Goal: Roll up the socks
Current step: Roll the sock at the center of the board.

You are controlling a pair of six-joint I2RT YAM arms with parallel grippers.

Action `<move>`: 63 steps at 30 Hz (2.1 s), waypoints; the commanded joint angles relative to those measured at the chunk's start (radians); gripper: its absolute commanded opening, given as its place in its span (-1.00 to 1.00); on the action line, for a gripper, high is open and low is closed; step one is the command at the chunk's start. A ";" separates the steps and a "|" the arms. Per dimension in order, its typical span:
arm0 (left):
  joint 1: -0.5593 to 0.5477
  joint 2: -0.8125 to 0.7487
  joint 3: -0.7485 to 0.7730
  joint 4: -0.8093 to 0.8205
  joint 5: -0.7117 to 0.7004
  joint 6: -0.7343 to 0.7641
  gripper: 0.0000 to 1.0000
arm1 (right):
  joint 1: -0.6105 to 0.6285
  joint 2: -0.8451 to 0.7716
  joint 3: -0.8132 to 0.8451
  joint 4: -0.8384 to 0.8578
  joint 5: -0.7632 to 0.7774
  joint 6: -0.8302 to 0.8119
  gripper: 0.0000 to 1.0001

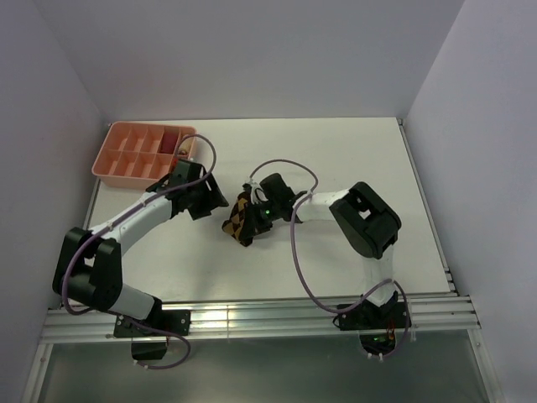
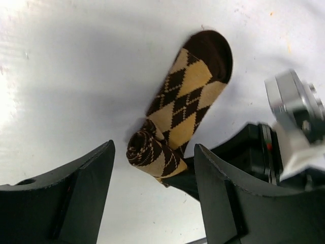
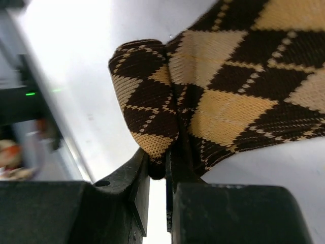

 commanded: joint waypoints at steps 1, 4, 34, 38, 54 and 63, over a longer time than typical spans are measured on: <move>-0.006 -0.045 -0.072 0.050 0.023 -0.068 0.37 | -0.021 0.081 0.005 -0.003 -0.209 0.117 -1.00; -0.010 -0.063 -0.148 0.111 0.063 -0.101 0.35 | -0.039 0.118 0.031 -0.029 -0.242 0.139 -1.00; -0.118 0.328 0.005 0.134 0.094 0.112 -0.50 | 0.068 -0.276 -0.066 -0.141 0.428 -0.085 0.02; -0.145 0.371 0.077 0.088 0.094 0.168 -0.50 | 0.150 -0.369 -0.092 -0.144 0.701 -0.171 0.08; -0.188 0.400 0.172 -0.002 0.054 0.243 -0.49 | 0.309 -0.317 -0.008 -0.158 0.927 -0.344 0.16; -0.191 0.400 0.171 -0.010 0.052 0.235 -0.49 | 0.346 -0.207 -0.001 -0.144 0.957 -0.335 0.14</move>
